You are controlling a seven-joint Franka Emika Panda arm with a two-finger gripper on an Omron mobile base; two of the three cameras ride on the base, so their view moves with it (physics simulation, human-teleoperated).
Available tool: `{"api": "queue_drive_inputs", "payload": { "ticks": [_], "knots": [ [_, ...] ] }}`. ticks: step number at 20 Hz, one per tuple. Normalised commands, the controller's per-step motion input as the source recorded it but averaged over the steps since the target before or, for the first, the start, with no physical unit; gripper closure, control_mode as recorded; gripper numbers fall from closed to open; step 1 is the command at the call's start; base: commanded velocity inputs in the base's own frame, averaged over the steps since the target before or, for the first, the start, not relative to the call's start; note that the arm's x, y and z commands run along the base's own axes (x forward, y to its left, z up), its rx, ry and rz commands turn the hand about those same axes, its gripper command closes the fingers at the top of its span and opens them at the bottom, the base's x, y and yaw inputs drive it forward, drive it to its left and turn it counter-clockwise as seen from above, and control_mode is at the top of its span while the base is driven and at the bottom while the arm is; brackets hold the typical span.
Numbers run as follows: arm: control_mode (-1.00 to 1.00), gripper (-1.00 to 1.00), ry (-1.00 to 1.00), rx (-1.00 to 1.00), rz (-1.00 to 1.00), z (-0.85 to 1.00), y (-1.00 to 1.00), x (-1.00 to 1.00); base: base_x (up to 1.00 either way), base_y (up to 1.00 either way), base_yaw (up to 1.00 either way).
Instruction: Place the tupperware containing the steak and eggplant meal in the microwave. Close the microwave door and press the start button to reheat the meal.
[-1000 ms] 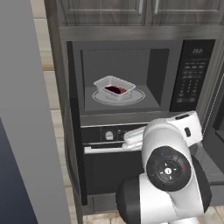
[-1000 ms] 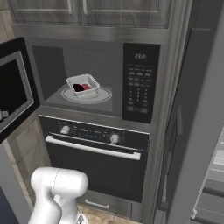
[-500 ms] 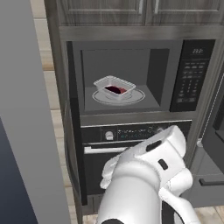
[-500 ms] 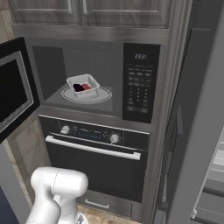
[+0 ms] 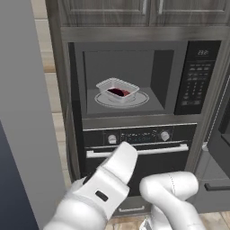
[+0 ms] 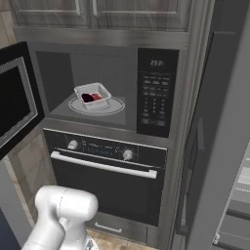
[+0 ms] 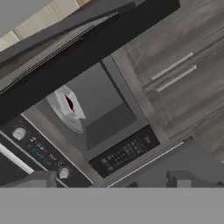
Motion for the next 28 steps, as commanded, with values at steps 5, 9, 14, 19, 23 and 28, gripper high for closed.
{"api": "queue_drive_inputs", "payload": {
  "ticks": [5,9,14,19,23,28],
  "knots": [
    [-1.0,-1.0,0.0,-0.25,-0.03,-0.08,0.8,0.0,0.0,0.0,0.0],
    [-1.0,-1.0,0.0,-0.22,-0.02,-0.13,0.77,0.09,0.0,0.0,0.0],
    [-1.0,-1.0,0.0,-0.15,-0.02,-0.23,0.62,0.36,0.0,0.0,0.0],
    [-1.0,-1.0,0.04,-0.09,-0.01,-0.33,0.52,0.59,0.0,0.0,0.0],
    [-1.0,-1.0,0.05,-0.09,-0.02,-0.3,0.56,0.65,0.0,0.0,0.0],
    [-1.0,-1.0,0.04,-0.08,-0.04,-0.25,0.47,0.67,0.0,0.0,0.0]
  ]
}}
